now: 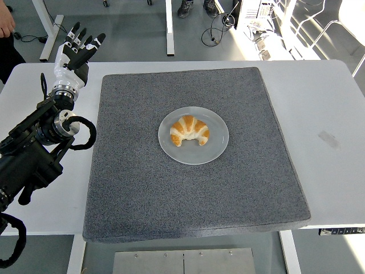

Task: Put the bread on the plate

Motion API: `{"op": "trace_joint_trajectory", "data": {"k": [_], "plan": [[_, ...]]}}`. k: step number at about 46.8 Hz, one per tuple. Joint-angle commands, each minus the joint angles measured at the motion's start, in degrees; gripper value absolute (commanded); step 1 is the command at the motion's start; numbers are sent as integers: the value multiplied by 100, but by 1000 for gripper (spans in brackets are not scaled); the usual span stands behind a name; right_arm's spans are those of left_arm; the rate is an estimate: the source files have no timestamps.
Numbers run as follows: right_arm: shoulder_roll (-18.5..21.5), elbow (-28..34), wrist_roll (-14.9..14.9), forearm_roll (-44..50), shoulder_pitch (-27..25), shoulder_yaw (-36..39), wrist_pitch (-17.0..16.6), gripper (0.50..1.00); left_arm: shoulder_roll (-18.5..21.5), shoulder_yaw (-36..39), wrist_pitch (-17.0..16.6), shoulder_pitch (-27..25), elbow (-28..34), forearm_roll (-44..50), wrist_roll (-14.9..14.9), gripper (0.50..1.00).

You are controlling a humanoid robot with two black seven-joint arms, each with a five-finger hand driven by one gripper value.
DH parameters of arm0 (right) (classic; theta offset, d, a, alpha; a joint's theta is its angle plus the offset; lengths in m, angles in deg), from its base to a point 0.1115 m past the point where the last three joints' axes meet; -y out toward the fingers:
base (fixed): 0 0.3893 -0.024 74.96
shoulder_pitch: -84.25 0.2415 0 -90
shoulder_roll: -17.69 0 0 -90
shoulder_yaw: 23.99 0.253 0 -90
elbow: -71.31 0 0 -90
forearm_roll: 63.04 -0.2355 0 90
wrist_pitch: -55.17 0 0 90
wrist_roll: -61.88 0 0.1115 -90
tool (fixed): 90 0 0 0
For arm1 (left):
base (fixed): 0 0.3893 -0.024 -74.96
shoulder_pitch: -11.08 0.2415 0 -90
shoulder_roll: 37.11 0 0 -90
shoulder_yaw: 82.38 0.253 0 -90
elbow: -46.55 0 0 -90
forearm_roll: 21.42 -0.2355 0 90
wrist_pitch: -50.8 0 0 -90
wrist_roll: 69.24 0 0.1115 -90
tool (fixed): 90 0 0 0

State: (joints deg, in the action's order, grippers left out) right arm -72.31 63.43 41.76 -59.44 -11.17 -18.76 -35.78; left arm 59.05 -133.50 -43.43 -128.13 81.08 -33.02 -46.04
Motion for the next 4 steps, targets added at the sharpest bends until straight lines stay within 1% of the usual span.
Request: {"op": "trace_joint_trajectory", "data": {"k": [1, 4], "plan": [[0, -21, 0, 0, -3, 14, -2, 1000, 0, -3, 28, 8, -7, 0, -9, 930], [0, -29, 0, 0, 15, 57, -11, 1000, 0, -3, 28, 8, -7, 0, 0, 930]]}}
